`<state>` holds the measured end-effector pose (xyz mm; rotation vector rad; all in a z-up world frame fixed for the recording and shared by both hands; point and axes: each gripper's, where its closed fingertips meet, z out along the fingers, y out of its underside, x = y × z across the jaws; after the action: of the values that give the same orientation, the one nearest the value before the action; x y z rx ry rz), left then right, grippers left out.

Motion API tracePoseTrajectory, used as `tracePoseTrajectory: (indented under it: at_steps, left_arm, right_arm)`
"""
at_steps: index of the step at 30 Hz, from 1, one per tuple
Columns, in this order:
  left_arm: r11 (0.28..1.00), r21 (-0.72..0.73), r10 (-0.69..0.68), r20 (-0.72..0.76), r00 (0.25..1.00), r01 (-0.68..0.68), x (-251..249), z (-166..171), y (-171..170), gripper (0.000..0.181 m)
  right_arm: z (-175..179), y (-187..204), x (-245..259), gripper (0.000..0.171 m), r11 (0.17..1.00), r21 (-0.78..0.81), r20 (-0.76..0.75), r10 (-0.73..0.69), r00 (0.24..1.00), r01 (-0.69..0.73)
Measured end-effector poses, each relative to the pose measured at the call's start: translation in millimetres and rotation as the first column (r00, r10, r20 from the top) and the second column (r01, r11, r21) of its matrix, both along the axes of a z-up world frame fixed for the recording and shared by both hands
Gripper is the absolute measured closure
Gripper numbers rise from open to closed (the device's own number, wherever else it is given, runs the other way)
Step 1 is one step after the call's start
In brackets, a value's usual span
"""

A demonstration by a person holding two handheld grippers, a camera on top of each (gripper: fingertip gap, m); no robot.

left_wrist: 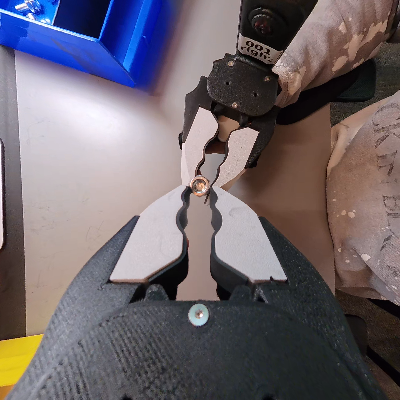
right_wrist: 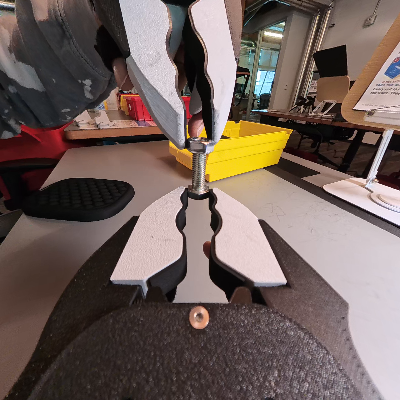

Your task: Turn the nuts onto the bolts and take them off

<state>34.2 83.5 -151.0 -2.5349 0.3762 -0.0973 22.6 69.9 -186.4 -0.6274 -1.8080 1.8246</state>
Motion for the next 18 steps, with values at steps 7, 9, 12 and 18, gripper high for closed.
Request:
tracePoseTrajectory:
  at_steps: [7, 9, 12, 18]
  left_arm:
    - [0.999, 0.043, 0.010, 0.010, 1.000, -0.010, 0.3, 0.7, -2.0, 0.164]
    - [0.998, 0.060, 0.017, 0.014, 1.000, -0.018, -0.3, 0.0, -2.8, 0.164]
    - [0.996, 0.082, 0.023, 0.025, 0.999, -0.025, -0.7, -2.1, -4.5, 0.164]
    - [0.985, 0.169, 0.035, 0.043, 0.998, -0.041, -2.4, -1.7, -4.7, 0.164]
  right_arm:
    - [-1.8, -1.3, 0.2, 0.153, 1.000, 0.007, 0.003, 0.002, 1.000, -0.002]
    - [-2.3, -1.5, 0.1, 0.153, 1.000, 0.010, 0.003, 0.001, 1.000, -0.001]
    - [-4.6, -2.3, 0.0, 0.153, 1.000, 0.021, 0.006, 0.001, 1.000, -0.001]
    - [-3.6, -1.1, -0.8, 0.153, 1.000, 0.007, 0.006, -0.004, 1.000, 0.004]
